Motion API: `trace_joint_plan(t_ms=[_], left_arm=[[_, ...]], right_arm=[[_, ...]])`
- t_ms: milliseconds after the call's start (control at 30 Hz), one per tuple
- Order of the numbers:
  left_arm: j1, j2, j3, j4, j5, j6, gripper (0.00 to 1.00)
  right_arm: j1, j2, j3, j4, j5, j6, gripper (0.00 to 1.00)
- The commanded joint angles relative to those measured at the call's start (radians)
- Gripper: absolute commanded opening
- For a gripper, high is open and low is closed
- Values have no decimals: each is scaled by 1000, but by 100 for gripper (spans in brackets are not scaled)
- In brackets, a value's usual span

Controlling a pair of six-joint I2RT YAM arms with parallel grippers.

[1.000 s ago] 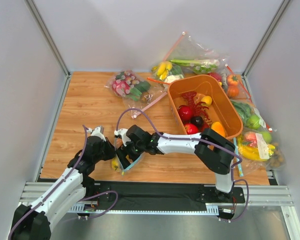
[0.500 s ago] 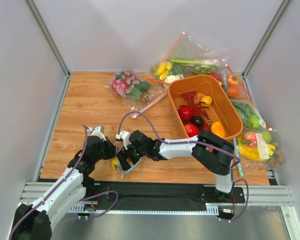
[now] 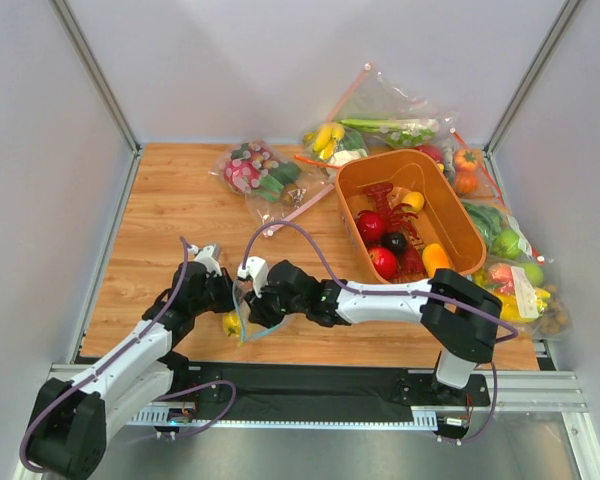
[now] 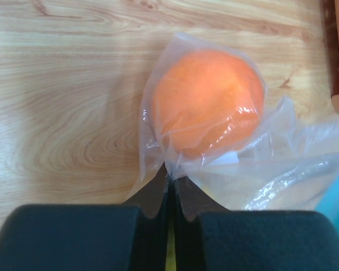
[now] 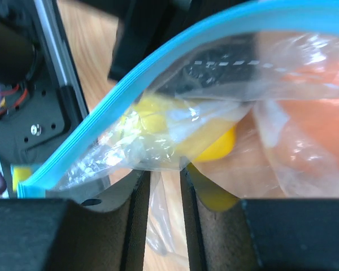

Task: Open the zip-top bag and remove the fake food

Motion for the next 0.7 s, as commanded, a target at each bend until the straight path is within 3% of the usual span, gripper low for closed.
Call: trace_joint_plan(t_ms=[0, 233, 467, 667], left_arm=[[-19, -8, 45, -84, 48, 37, 11], [-19, -109, 49, -153, 28, 25, 43], [-19, -319, 42, -329, -76, -17, 57], [-19, -378, 5, -366, -29, -67, 59]], right_arm=[[-8, -86, 5, 47, 169, -59, 28], [-8, -73, -15, 13, 195, -18, 28], [-8, -57, 0, 7, 194, 8, 28], [-8, -53, -1, -7, 189, 13, 28]])
